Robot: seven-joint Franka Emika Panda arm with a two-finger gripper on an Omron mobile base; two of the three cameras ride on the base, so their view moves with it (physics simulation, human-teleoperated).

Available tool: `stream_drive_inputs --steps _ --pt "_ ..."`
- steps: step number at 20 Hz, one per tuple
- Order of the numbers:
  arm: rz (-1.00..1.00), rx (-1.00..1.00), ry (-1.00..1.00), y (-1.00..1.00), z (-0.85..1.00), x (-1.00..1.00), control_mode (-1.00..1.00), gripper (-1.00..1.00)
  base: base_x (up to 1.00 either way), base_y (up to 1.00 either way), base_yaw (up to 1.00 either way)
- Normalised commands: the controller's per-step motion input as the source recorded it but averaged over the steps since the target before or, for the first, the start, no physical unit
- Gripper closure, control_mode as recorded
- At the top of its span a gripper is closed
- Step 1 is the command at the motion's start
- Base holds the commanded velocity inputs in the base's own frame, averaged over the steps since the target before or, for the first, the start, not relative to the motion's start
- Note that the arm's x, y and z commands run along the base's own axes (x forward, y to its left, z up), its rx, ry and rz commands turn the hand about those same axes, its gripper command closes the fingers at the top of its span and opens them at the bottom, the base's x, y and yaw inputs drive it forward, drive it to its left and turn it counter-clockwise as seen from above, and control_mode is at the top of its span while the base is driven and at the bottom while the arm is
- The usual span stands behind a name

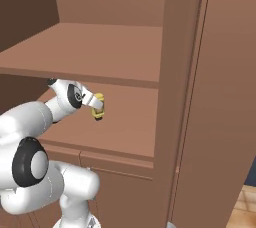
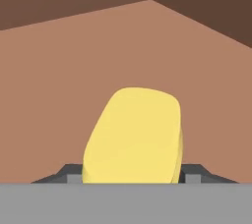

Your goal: Move the hot dog bun to the plate on the dining table and place the condiment next to that plate. Then navigate to the fridge and take the sausage and place it on the plate as well.

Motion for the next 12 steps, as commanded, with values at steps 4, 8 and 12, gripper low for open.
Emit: stream_drive_inputs --steps 4,8,12 --pt "0.00 0.00 0.00 0.00 0.00 -0.05 -1.00 1.00 0.00 0.00 0.00" --pt "0.00 0.00 -0.06 0.00 -0.01 -0.58 -1.00 1.00 0.00 0.00 0.00" --pt "0.00 0.00 -0.23 0.01 0.00 -1.00 -1.00 1.00 0.00 0.00 0.00"
